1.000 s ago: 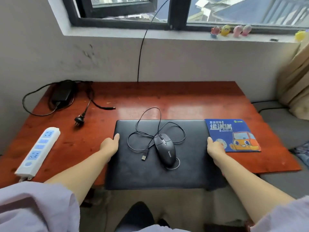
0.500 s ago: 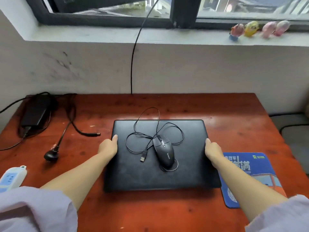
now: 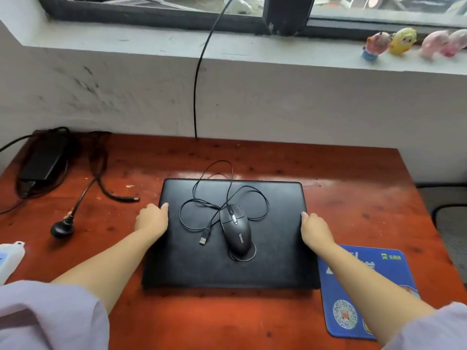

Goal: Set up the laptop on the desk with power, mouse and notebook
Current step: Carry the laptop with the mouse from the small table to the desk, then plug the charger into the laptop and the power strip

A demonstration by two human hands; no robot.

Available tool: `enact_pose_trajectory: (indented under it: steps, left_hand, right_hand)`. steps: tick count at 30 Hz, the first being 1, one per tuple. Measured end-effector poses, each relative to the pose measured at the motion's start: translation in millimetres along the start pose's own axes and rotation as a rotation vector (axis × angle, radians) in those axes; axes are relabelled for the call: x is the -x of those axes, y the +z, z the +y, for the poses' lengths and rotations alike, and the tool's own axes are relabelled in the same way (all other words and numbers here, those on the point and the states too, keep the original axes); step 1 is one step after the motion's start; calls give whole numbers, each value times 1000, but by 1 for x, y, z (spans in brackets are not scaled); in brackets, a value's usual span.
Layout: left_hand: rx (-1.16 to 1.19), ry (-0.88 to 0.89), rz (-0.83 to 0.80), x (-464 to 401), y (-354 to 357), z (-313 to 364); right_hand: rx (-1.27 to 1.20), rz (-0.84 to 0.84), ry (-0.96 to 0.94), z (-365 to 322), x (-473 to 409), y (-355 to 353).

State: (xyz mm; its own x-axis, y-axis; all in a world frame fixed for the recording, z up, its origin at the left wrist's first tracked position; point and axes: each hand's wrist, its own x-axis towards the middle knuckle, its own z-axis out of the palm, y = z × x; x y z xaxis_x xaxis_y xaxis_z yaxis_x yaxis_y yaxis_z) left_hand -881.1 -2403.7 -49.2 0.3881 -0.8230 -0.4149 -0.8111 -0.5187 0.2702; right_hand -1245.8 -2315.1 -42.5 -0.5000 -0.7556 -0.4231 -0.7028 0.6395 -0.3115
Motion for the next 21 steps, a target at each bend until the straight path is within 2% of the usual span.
enact_pose_trajectory:
  steps: [5, 8, 12, 16, 21]
  left_hand:
    - [-24, 106, -40, 10, -7, -10]
    - [24, 216, -69, 15, -12, -23]
    - [25, 413, 9, 7, -35, -43]
    - [-206, 685, 167, -26, -66, -63]
    - [-501, 853, 111, -72, -85, -80]
  right_hand:
    - [-8, 100, 14, -10, 8, -2]
    - [69, 226, -1, -26, 15, -8]
    - [58, 432, -165, -80, 28, -5]
    - [8, 487, -382, -162, 44, 14]
    - [92, 454, -569, -249, 62, 60]
